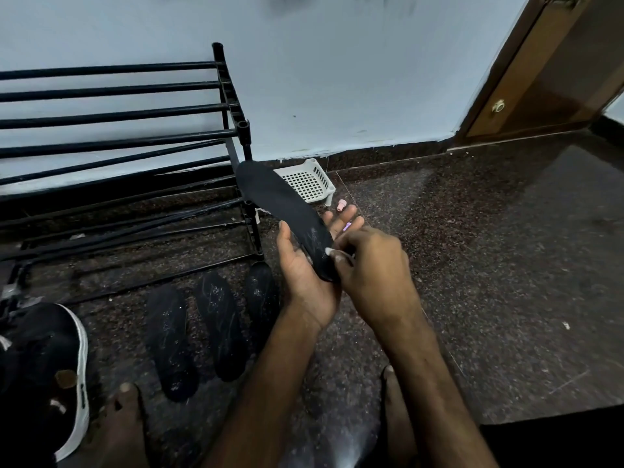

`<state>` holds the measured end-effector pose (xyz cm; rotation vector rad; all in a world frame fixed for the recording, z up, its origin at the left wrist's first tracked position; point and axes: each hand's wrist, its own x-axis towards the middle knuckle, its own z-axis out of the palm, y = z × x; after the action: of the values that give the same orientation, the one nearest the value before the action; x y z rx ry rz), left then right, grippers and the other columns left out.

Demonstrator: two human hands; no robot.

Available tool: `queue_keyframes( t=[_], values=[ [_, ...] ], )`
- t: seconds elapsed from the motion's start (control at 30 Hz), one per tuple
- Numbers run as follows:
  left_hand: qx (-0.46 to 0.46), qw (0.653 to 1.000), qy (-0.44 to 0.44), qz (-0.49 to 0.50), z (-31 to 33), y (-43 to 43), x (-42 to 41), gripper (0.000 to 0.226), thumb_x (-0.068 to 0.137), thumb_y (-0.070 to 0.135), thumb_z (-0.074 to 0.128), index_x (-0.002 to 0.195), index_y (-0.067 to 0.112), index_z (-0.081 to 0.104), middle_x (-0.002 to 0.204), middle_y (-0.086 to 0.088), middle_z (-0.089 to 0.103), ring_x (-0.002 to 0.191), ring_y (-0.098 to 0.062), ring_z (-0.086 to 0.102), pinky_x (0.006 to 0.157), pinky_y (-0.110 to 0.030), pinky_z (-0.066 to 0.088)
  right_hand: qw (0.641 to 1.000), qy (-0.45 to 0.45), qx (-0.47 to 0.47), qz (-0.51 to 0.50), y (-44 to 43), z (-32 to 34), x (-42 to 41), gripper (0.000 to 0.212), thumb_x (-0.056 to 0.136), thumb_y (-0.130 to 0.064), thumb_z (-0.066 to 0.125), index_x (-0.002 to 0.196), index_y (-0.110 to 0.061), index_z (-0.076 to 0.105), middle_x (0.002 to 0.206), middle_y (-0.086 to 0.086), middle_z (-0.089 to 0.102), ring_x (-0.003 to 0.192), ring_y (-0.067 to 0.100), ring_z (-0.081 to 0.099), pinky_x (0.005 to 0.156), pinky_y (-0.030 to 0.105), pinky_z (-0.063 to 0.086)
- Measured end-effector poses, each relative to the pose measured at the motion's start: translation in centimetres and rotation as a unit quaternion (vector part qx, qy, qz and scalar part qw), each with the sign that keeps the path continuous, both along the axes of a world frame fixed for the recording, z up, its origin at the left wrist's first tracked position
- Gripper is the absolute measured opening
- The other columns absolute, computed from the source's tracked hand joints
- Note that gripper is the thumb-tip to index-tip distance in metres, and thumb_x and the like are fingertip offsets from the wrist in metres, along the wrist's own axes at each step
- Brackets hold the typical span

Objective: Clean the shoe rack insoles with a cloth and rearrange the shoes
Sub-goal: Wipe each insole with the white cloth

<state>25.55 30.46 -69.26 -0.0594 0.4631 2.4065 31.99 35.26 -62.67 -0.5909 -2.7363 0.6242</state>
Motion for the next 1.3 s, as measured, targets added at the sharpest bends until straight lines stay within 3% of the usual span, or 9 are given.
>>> queue_keyframes(
  t=[0.13, 0.2, 0.3, 0.43, 0.6, 0.73, 0.93, 1.1, 1.3],
  values=[
    [0.002, 1.000, -0.011, 0.003, -0.2, 0.2, -0.3, 0.067, 0.091, 0.066, 0.029, 0.104, 0.006, 0.057, 0.136, -0.027, 0.056, 0.128, -0.039, 0.054, 0.117, -0.054, 0.027, 0.999, -0.028, -0.038, 0.020, -0.8, 0.2, 1.3, 0.008, 0.089, -0.023, 0.069, 0.093, -0.018, 0.074, 0.090, -0.006, 0.068, 0.076, 0.008, 0.059, 0.069, 0.015, 0.043],
    [-0.004, 1.000, 0.002, -0.010, -0.1, 0.3, -0.3, 0.076, 0.087, 0.069, 0.026, 0.117, 0.006, 0.056, 0.140, -0.023, 0.053, 0.132, -0.034, 0.050, 0.120, -0.050, 0.022, 0.996, -0.004, -0.068, 0.052, -1.4, 0.2, 0.7, 0.008, 0.088, -0.019, 0.070, 0.094, -0.016, 0.075, 0.093, -0.006, 0.070, 0.078, 0.003, 0.059, 0.075, 0.010, 0.046],
    [0.007, 0.999, 0.020, -0.035, 0.0, 0.2, 0.3, 0.092, 0.089, 0.071, 0.026, 0.136, -0.004, 0.048, 0.144, -0.022, 0.050, 0.136, -0.030, 0.046, 0.121, -0.044, 0.022, 0.997, 0.047, -0.048, 0.041, -0.9, 0.0, -0.6, 0.010, 0.088, -0.014, 0.070, 0.096, -0.012, 0.075, 0.103, 0.001, 0.071, 0.091, 0.011, 0.064, 0.091, 0.022, 0.050],
    [0.013, 1.000, 0.021, -0.007, -0.1, 0.2, 0.4, 0.067, 0.093, 0.066, 0.029, 0.110, 0.007, 0.055, 0.139, -0.024, 0.054, 0.132, -0.036, 0.051, 0.118, -0.050, 0.028, 0.999, 0.037, -0.012, -0.001, 0.3, -0.6, -0.1, 0.009, 0.086, -0.015, 0.070, 0.093, -0.012, 0.074, 0.096, 0.003, 0.071, 0.087, 0.020, 0.065, 0.088, 0.038, 0.053],
    [-0.001, 0.999, 0.042, -0.022, 0.1, 0.2, 0.5, 0.074, 0.091, 0.068, 0.027, 0.115, 0.009, 0.065, 0.140, -0.018, 0.055, 0.135, -0.032, 0.048, 0.121, -0.049, 0.022, 0.994, 0.061, -0.072, 0.054, -0.7, -0.4, -0.5, 0.010, 0.086, -0.013, 0.071, 0.094, -0.014, 0.077, 0.094, -0.001, 0.073, 0.082, 0.009, 0.064, 0.085, 0.026, 0.053],
    [0.010, 0.999, 0.034, -0.009, 0.0, 0.3, 0.6, 0.070, 0.095, 0.063, 0.030, 0.120, 0.004, 0.060, 0.138, -0.022, 0.055, 0.134, -0.034, 0.048, 0.120, -0.048, 0.024, 0.997, 0.068, -0.036, -0.001, 0.5, -0.7, -1.0, 0.008, 0.086, -0.017, 0.072, 0.093, -0.014, 0.076, 0.095, 0.001, 0.071, 0.084, 0.016, 0.064, 0.091, 0.040, 0.052],
    [0.003, 0.999, 0.023, -0.028, 0.1, 0.4, 0.6, 0.084, 0.091, 0.067, 0.022, 0.140, 0.004, 0.047, 0.142, -0.015, 0.054, 0.137, -0.030, 0.045, 0.122, -0.047, 0.019, 0.993, 0.059, -0.087, 0.048, -0.8, -0.6, -0.6, 0.008, 0.086, -0.016, 0.073, 0.093, -0.016, 0.077, 0.090, -0.004, 0.074, 0.075, 0.001, 0.062, 0.078, 0.008, 0.047],
    [-0.025, 0.999, 0.020, -0.004, -0.1, 0.5, 0.9, 0.075, 0.096, 0.062, 0.027, 0.135, 0.002, 0.051, 0.137, -0.021, 0.057, 0.133, -0.030, 0.050, 0.120, -0.045, 0.027, 0.997, 0.064, -0.038, -0.011, 1.0, -0.7, -1.3, 0.009, 0.088, -0.016, 0.071, 0.095, -0.014, 0.075, 0.094, -0.002, 0.071, 0.079, 0.009, 0.062, 0.097, 0.037, 0.050],
    [-0.044, 0.998, 0.039, -0.022, -0.7, 0.5, 0.3, 0.086, 0.091, 0.071, 0.028, 0.146, 0.007, 0.043, 0.148, -0.014, 0.048, 0.139, -0.027, 0.043, 0.122, -0.045, 0.019, 0.993, 0.071, -0.091, 0.025, -0.5, -1.1, -0.8, 0.010, 0.086, -0.017, 0.072, 0.095, -0.014, 0.077, 0.094, -0.002, 0.072, 0.085, 0.011, 0.066, 0.085, 0.026, 0.054]
  ],
)
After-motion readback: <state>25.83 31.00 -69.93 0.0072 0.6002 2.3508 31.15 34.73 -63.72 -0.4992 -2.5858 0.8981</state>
